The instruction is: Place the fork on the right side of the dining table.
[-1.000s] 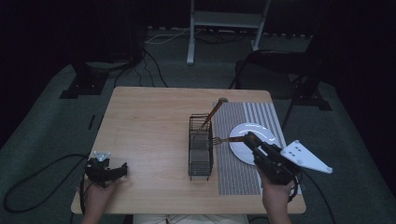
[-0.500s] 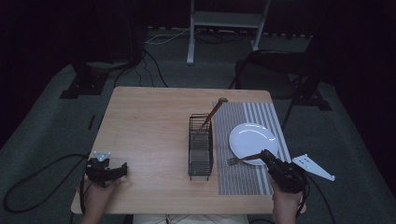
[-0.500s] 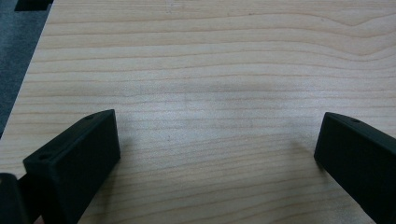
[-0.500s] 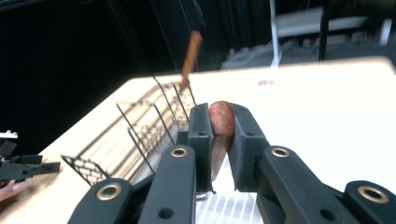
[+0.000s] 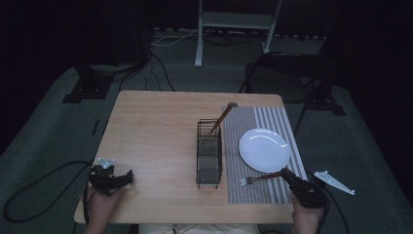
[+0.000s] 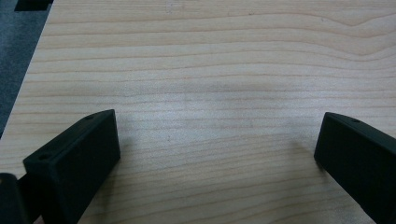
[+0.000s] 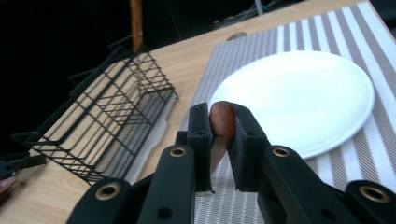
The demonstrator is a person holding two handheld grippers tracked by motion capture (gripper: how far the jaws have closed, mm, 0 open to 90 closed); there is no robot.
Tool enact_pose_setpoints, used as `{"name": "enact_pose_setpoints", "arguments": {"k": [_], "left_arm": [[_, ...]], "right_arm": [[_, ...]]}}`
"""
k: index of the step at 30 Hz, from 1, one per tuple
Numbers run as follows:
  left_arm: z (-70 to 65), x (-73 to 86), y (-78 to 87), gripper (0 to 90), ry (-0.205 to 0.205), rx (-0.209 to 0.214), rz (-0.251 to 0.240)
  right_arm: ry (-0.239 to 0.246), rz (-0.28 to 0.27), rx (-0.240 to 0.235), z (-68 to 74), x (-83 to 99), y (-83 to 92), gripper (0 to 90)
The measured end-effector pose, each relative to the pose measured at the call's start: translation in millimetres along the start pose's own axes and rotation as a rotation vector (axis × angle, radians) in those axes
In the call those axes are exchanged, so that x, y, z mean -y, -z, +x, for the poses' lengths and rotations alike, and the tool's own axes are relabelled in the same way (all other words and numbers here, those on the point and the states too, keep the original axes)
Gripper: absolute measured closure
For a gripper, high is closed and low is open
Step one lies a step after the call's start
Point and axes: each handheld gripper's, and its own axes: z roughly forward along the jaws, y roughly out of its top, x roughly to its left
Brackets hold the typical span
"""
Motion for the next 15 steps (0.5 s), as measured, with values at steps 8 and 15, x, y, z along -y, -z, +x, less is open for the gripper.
{"name": "enact_pose_setpoints", "arguments": {"k": [8, 15], "left_arm": [[0.0, 0.0, 0.0, 0.0, 0.0, 0.0, 0.0], [0.0, 0.0, 0.0, 0.0, 0.0, 0.0, 0.0]], "right_arm": [[-0.088, 0.033, 0.031, -32.8, 4.1, -4.0, 75.1], [-0.161, 0.077, 0.042, -67.7, 14.8, -13.7, 67.3]]}}
